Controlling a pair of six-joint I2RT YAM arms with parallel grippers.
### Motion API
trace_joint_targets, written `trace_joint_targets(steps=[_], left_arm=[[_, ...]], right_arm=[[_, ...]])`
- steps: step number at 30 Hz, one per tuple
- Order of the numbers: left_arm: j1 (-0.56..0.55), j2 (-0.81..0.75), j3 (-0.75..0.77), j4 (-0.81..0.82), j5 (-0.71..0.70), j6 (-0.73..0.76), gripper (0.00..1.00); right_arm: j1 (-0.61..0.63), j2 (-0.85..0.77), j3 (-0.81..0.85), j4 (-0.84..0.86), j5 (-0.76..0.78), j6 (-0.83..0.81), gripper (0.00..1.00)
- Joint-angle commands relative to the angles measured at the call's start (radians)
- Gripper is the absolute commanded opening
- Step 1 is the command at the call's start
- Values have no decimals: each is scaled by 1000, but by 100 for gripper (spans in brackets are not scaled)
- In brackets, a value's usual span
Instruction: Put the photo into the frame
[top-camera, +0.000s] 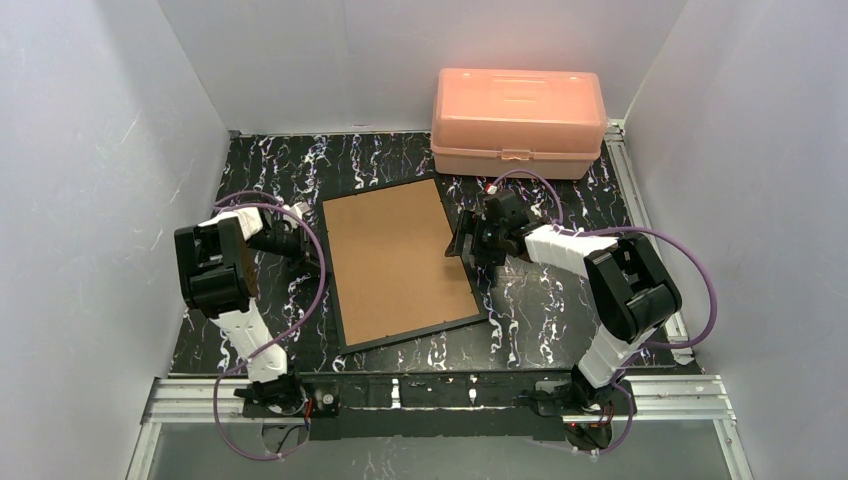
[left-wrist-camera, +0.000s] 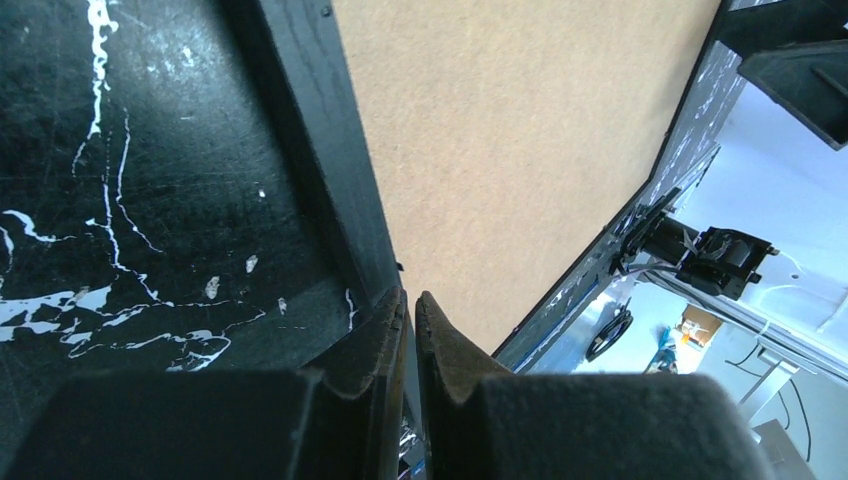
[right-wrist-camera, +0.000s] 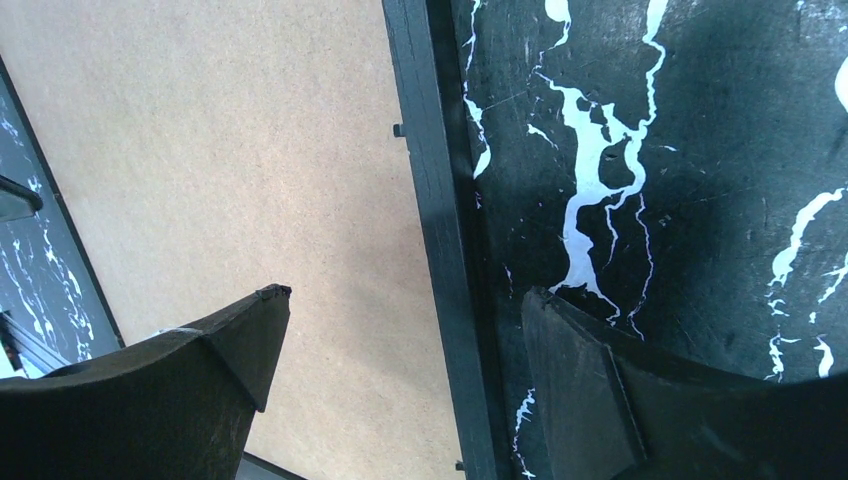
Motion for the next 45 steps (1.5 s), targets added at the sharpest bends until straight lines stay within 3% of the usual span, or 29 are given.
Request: trace_joint_targets(steps=[1, 45], left_arm=[[-13, 3, -22, 11, -14, 11, 8], [-104, 42, -27, 64, -61, -35, 8]], right_arm=[[-2, 2, -38, -32, 10, 8, 95], [-3, 13, -86, 11, -30, 41, 93]])
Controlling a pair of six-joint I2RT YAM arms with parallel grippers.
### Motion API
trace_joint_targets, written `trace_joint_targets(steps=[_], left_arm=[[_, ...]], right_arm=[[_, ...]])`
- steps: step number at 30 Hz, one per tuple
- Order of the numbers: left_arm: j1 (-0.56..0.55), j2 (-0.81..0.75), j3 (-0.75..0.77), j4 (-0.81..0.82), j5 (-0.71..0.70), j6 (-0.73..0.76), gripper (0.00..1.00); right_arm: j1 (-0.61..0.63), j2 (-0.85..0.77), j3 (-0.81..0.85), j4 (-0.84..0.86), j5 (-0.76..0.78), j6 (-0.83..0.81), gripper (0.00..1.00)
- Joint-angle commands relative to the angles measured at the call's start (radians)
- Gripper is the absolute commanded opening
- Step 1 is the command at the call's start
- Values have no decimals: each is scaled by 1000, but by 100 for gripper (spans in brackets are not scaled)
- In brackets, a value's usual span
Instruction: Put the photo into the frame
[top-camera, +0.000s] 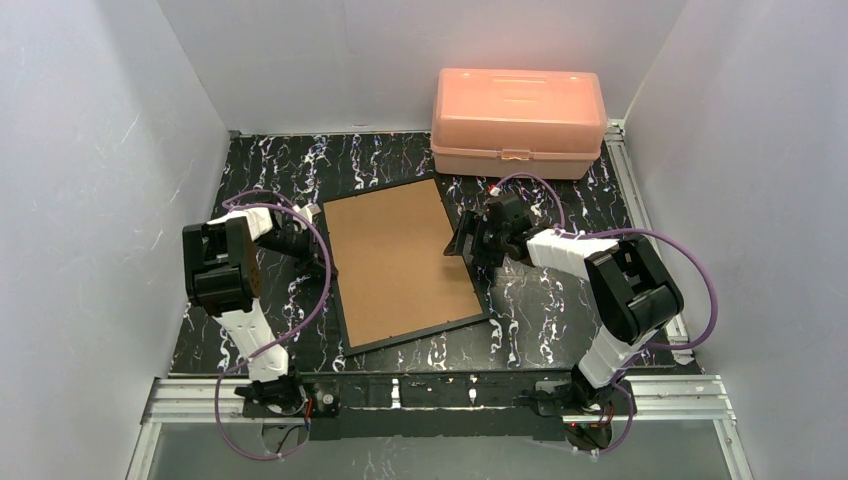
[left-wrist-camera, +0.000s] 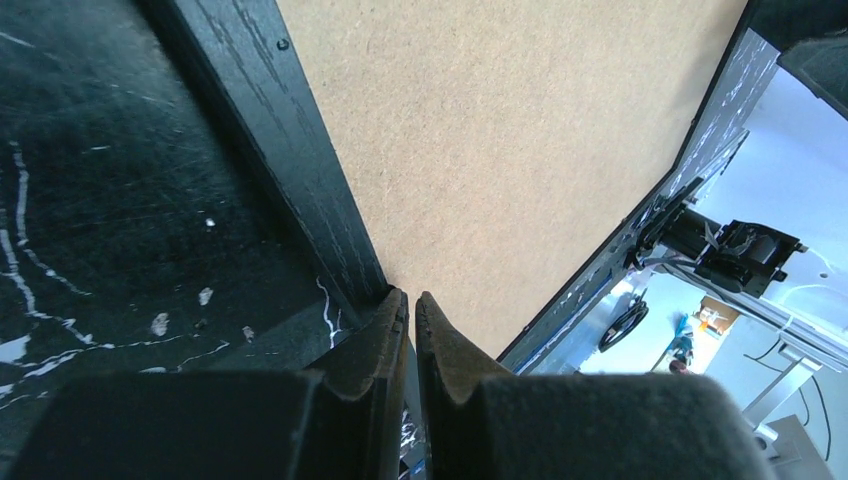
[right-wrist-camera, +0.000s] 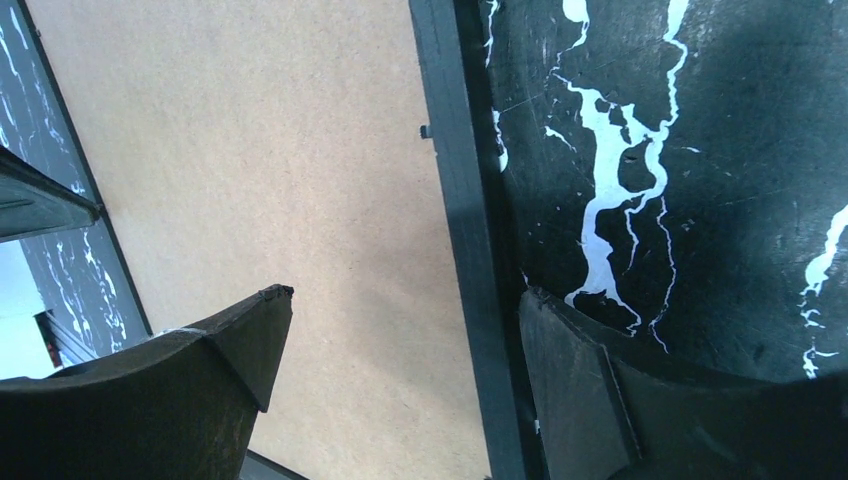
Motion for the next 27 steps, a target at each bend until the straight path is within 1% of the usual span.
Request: trace_joint_targets(steps=[1, 7, 12, 18, 23, 27], left_arm=[[-42, 33, -9, 27, -24, -1, 8], [-54, 44, -12, 42, -30, -11, 7], [-66, 50, -11, 63, -32, -26, 7], [-86, 56, -9, 74, -43, -31, 7], [-85, -5, 29, 18, -29, -5, 7], [-72, -89, 101, -102, 19, 54, 7]], right_arm=[[3, 24, -44, -66, -5, -1, 93], [3, 32, -56, -55, -24, 9, 92], [15, 42, -87, -3, -50, 38, 90], [35, 50, -102, 5, -47, 45, 90], [32, 41, -87, -25, -21, 28, 90], [23, 43, -77, -63, -15, 16, 90]])
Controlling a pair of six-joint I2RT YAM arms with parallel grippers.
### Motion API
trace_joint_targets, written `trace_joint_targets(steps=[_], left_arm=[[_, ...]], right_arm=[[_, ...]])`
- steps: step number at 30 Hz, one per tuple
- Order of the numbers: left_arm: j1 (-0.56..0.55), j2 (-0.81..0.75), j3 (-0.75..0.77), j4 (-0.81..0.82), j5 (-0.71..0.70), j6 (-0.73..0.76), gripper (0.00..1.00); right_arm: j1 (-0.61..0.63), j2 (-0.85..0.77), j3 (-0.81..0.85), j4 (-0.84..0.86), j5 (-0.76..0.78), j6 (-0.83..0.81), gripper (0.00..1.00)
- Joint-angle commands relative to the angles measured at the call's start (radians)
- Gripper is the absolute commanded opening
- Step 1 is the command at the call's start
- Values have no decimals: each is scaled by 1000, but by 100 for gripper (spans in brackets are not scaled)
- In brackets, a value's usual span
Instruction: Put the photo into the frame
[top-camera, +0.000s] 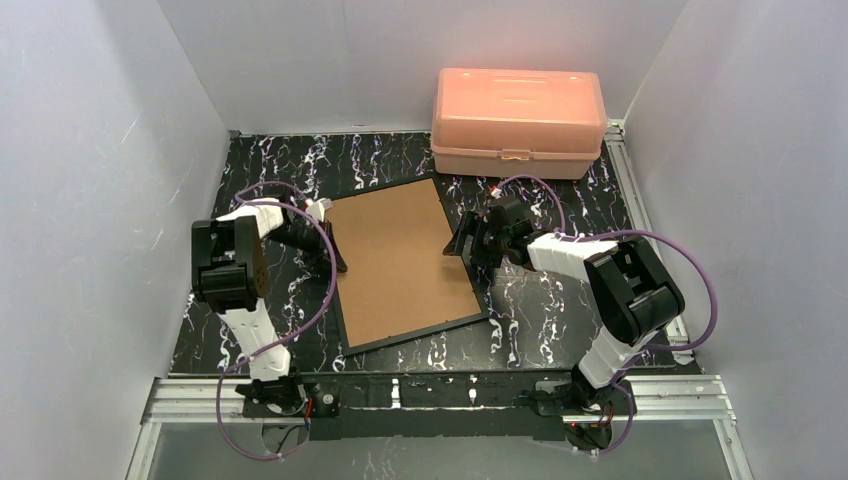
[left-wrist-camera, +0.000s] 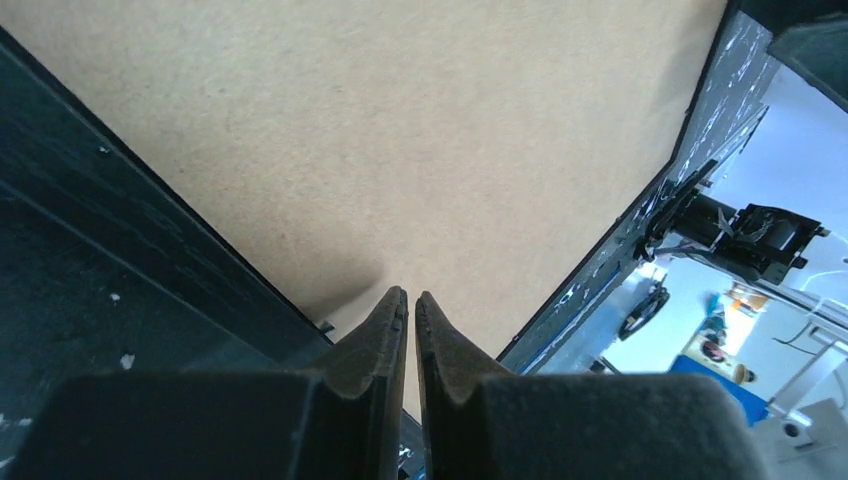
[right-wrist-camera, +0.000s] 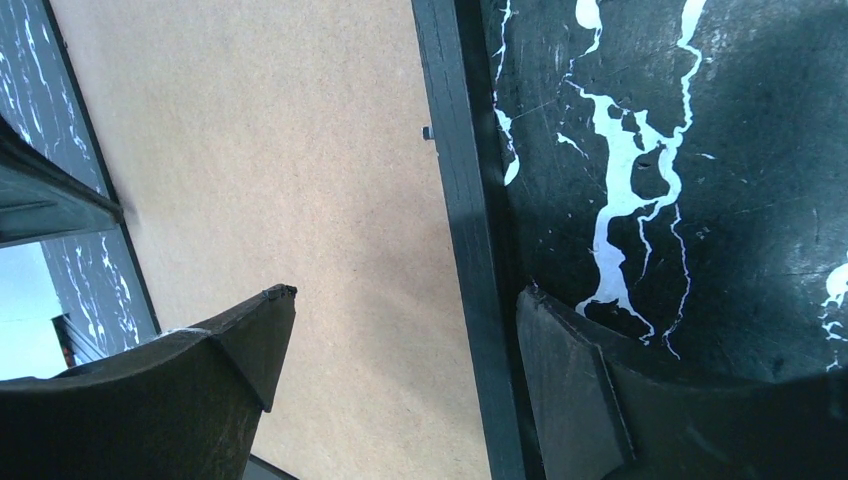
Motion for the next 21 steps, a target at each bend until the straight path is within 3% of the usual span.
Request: trace_joint_targets(steps=[1, 6, 11, 16, 21], left_arm=[[9, -129, 77, -142, 28, 101, 8], [11, -197, 20, -330, 39, 296, 9], [75, -163, 14, -454, 27, 423, 8], [89, -92, 24, -481, -35, 482, 8], [126, -20, 24, -375, -134, 441, 7]], right_arm=[[17, 49, -31, -148, -3, -15, 91], [10, 49, -29, -147, -9, -14, 91], [11, 51, -53, -118, -30, 17, 90], [30, 58, -64, -99, -36, 32, 91], [46, 50, -72, -105, -27, 47, 92]])
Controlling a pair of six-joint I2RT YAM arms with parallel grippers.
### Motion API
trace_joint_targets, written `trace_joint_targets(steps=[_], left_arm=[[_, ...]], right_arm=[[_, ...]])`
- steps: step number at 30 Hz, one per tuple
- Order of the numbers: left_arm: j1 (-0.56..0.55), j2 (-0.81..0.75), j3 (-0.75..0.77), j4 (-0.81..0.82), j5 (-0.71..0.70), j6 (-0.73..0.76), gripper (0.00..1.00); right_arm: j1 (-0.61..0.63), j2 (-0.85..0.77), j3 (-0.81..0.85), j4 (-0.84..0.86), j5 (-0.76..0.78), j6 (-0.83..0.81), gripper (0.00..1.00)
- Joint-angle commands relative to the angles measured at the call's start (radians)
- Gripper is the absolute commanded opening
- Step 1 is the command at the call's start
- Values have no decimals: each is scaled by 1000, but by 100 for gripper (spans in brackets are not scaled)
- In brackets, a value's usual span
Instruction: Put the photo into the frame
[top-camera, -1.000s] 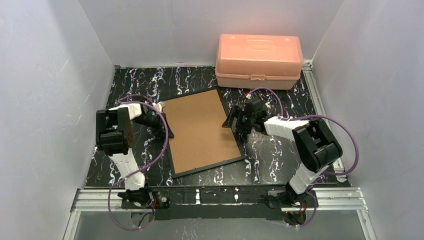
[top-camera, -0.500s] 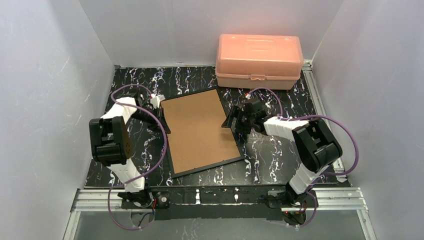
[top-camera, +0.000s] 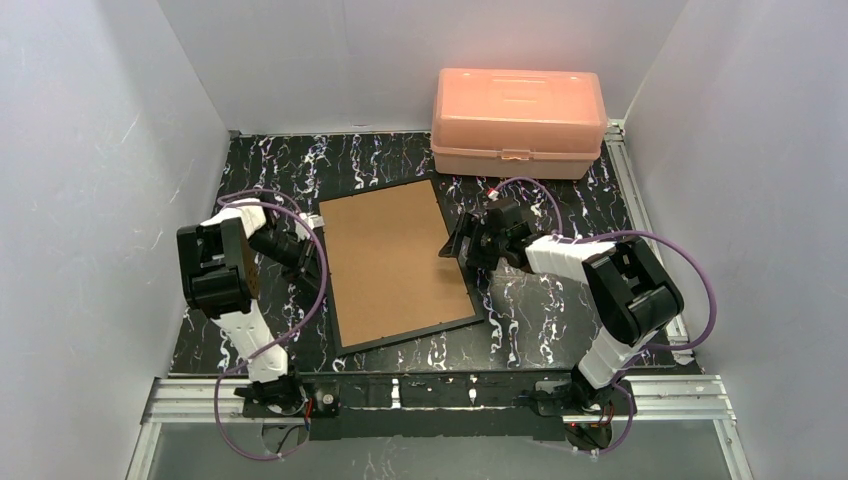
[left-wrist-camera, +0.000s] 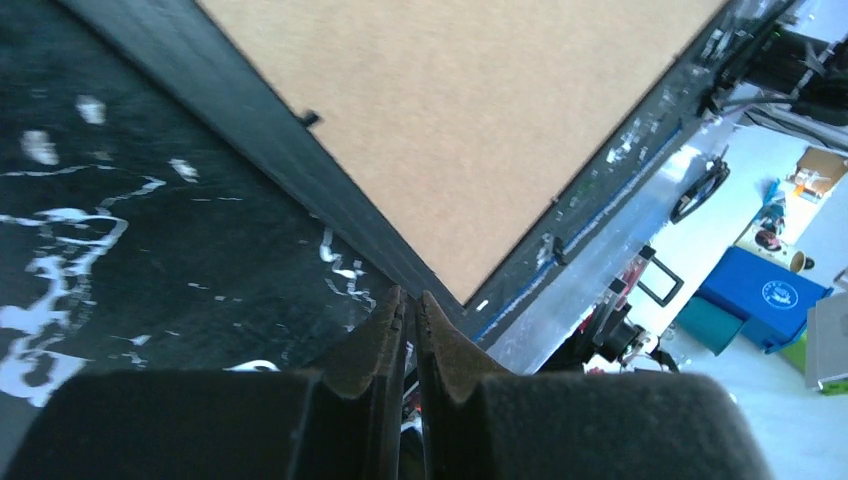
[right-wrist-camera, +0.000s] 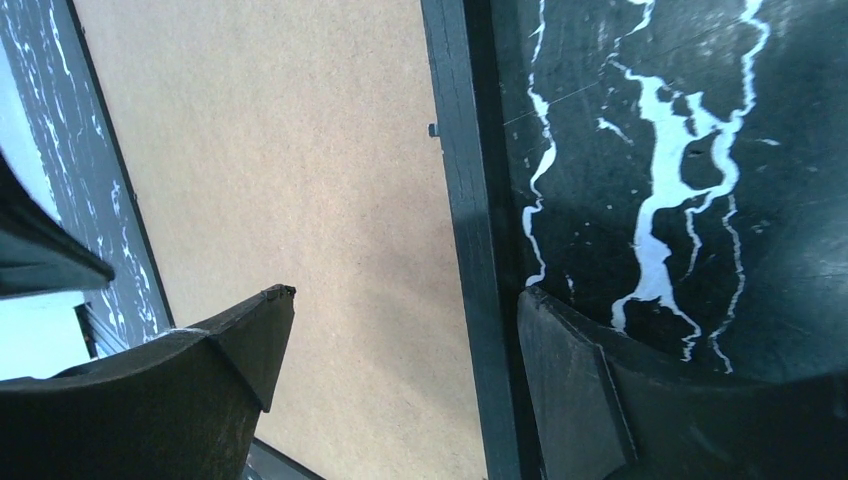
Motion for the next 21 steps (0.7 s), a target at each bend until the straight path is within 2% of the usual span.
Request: trace_joint_targets(steps=[1, 8, 14, 21], left_arm=[[20, 42, -6, 59, -94, -7, 6], [33, 104, 30, 177, -156, -160, 4], [19, 195, 97, 175, -96, -193, 4], [-13, 277, 257, 165, -56, -243, 3]], right_arm=[[32, 45, -63, -133, -12, 22, 92], [57, 39, -82, -130, -12, 48, 92], [74, 55, -93, -96, -24, 86, 92], [91, 91, -37, -96, -14, 100, 92]])
